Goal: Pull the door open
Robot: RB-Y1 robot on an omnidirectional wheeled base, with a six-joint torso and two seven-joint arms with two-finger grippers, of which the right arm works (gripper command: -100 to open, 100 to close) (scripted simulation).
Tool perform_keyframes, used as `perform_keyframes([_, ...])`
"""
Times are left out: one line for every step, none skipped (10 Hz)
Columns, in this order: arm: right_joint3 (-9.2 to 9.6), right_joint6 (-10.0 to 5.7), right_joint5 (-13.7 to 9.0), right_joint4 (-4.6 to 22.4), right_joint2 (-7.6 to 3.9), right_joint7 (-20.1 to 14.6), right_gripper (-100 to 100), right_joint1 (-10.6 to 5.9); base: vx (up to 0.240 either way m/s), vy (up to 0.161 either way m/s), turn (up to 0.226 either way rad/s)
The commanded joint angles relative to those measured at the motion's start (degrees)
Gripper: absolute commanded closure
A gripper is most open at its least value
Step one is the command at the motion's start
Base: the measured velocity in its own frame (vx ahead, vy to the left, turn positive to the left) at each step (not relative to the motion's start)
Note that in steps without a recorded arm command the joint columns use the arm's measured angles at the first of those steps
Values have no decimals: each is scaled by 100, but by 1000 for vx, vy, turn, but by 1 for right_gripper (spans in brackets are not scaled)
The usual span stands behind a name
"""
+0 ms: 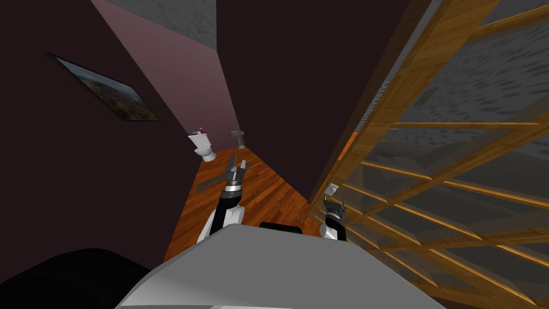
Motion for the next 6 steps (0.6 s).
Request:
perform_keyframes([57,-10,-159,-28,38,-286,-100,-16,-75,-6,77])
perform_keyframes([57,-10,-159,-28,38,-387,-100,-16,-60,-5,22])
perform_keyframes([92,-20,-257,-37,61,-592,-100,-29,-56,-7,31])
perform_keyframes([126,-29,-351,-46,84,-749,-100,-42,-77,-8,61])
perform_keyframes([126,-29,-351,-46,84,-830,-100,-42,-57,-2,30])
perform_keyframes([157,-37,-436,-54,104,-1035,-100,-54,-52,-2,39])
